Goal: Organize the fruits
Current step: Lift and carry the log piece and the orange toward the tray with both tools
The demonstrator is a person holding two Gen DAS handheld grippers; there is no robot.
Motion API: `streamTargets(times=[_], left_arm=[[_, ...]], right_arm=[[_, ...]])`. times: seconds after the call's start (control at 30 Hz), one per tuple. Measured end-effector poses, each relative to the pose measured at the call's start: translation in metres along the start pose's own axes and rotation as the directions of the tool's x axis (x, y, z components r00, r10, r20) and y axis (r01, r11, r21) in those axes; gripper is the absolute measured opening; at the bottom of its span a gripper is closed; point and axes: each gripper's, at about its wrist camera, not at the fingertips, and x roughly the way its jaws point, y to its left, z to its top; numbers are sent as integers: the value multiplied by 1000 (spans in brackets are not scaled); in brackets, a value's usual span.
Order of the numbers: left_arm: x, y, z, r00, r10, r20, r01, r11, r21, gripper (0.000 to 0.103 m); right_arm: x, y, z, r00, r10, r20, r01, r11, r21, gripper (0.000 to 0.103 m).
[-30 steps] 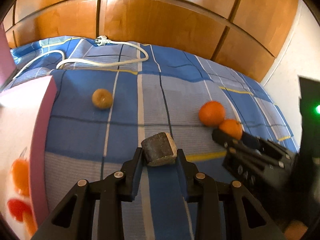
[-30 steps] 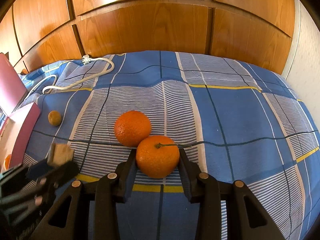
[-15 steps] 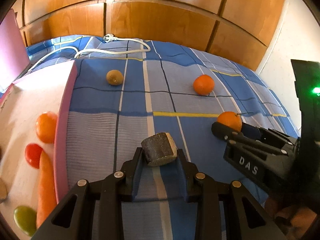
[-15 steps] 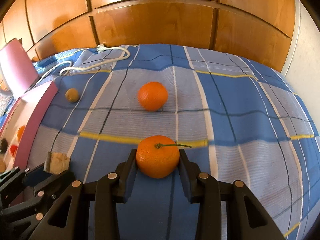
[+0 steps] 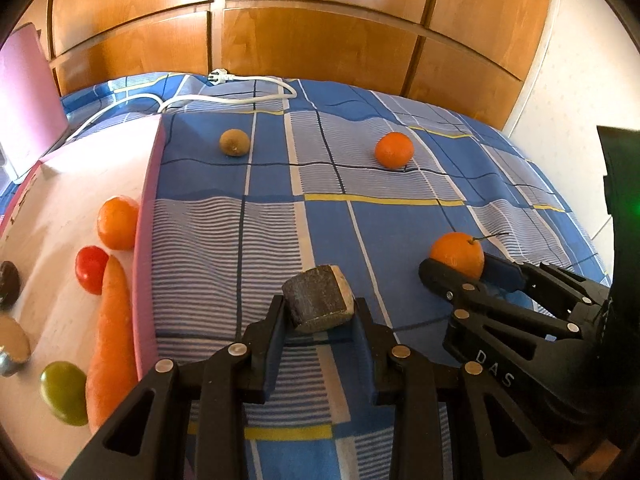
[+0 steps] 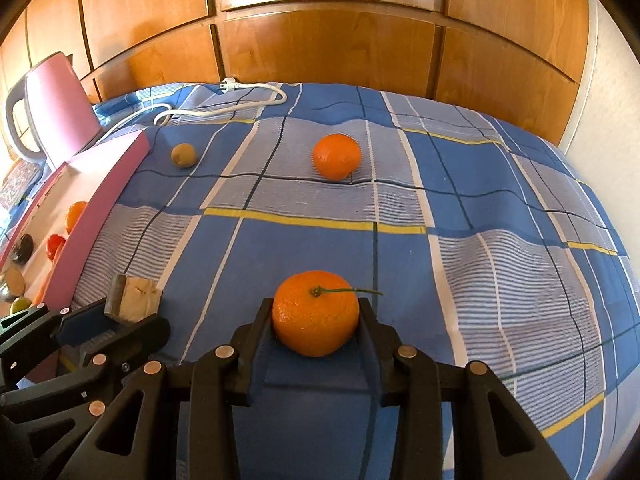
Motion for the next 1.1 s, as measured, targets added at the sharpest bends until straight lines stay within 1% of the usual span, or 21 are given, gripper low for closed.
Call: streamTargets(times=[0.27,0.6,0.83,1.1], left_arm=[[-10,0,-3,1000,17,11,-17,1000,12,32],[-30,5,-3,998,26,49,-26,1000,7,32],[-47,8,3,995,30,96,-30,1000,1,32],[-62,17,8,992,42,123,-40,999,-24,32]], right_arm=[[-10,2,-9,1000,21,-21,-21,999,24,39],[-21,3,-15,997,70,-37,-67,994,82,39],[-25,10,-16,995,89,-37,-86,993,77,39],[-35,18,-11,995,100,-13,-99,993,57,39]])
